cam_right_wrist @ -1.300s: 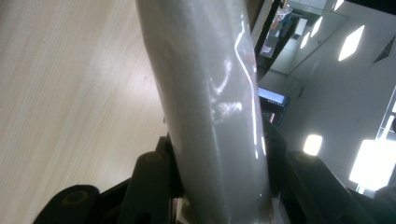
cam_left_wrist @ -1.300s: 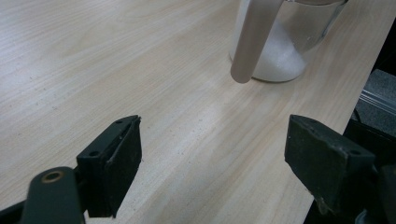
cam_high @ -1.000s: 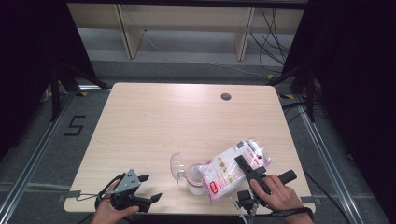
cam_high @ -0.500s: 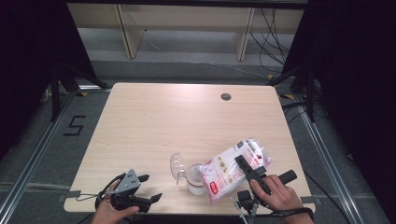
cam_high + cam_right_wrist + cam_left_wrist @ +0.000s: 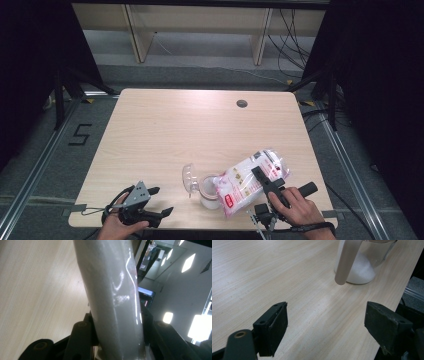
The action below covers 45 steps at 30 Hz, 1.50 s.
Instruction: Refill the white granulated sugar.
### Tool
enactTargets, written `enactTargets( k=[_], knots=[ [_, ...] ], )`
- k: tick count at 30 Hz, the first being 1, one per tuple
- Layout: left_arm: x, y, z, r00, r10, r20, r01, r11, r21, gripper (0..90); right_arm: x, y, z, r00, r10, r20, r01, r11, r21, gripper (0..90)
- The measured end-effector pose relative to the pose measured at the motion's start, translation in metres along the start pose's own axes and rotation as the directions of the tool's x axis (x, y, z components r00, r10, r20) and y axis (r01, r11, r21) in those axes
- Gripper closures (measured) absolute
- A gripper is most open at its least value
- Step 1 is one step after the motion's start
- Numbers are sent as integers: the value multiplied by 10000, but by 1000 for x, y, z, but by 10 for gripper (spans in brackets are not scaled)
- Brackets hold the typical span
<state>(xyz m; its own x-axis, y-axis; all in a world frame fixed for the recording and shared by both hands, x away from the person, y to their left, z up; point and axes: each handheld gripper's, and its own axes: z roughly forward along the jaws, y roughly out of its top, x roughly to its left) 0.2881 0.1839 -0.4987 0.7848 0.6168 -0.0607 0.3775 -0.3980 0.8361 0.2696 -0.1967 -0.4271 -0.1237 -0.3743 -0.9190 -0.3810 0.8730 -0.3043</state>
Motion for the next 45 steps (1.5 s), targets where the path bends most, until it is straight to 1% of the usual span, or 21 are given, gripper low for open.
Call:
enactTargets(
  k=[7,9,11,13,14,16,17,18,19,22,24,26,27,29,30,32,33,34,35,37,45],
  knots=[
    [0,0,0,10000,12,-25,-12,10000,-1,188,1,-1,0,10000,45,40,-45,10000,-68,664],
    [0,0,0,10000,-2,-29,2,10000,52,188,2,-1,0,9997,237,-27,-237,9997,-33,664],
    [0,0,0,10000,9,-28,-9,10000,3,188,1,0,0,10000,52,-17,-52,10000,-47,664],
    [0,-1,0,10000,-32,-31,32,10000,-17,188,2,-1,0,9999,146,-22,-146,9999,-77,664],
    [-1,-1,1,9996,-261,-91,260,9996,-64,188,4,-1,0,9991,424,1,-424,9991,8,664],
    [0,0,1,10000,6,-100,-6,10000,19,188,3,-2,0,9996,263,-97,-263,9997,-25,665],
    [-2,-1,1,9996,-269,-133,268,9996,-61,188,3,-2,1,9995,283,-112,-283,9996,-17,665],
    [-2,-1,1,9995,-309,-56,309,9995,-49,188,3,-2,1,9996,272,-124,-272,9996,-13,665],
    [0,0,0,10000,36,-10,-36,10000,89,188,3,-2,1,9996,263,-118,-263,9997,-17,665],
    [1,0,-1,10000,9,-24,-9,9999,117,189,3,-1,0,9996,264,-124,-264,9997,20,665],
    [-1,-1,1,9999,-127,-63,126,9999,-94,189,5,-1,0,9991,413,-18,-413,9991,3,665],
    [-1,0,1,9999,-92,-64,92,9999,-48,189,4,-1,0,9992,399,-15,-399,9992,-9,666],
    [0,0,-1,9999,93,-67,-92,9998,181,189,4,-1,0,9992,391,-15,-391,9992,-5,666],
    [0,1,-1,9999,104,-73,-102,9998,158,189,4,-1,0,9994,341,-7,-341,9994,-2,666],
    [0,1,-1,9999,93,-73,-92,9999,144,189,1,0,0,10000,42,-13,-42,10000,-68,665],
    [0,0,-1,10000,81,-54,-80,9999,113,189,4,1,-1,9992,389,-18,-389,9992,120,665],
    [0,0,-1,10000,33,-19,-33,9999,99,189,0,2,-1,10000,52,-10,-52,9999,87,666],
    [0,0,0,10000,10,-3,-10,10000,9,189,-1,2,-1,9999,-38,138,39,9999,-103,666],
    [0,0,0,10000,22,-7,-22,10000,13,189,2,3,-2,9994,356,36,-356,9993,64,666],
    [0,0,0,10000,7,-2,-7,10000,16,189,0,4,-2,10000,-10,58,9,10000,44,666],
    [0,0,-1,9999,86,-70,-85,9998,155,188,-2,4,-4,9997,-100,233,96,9998,170,666]
  ],
)
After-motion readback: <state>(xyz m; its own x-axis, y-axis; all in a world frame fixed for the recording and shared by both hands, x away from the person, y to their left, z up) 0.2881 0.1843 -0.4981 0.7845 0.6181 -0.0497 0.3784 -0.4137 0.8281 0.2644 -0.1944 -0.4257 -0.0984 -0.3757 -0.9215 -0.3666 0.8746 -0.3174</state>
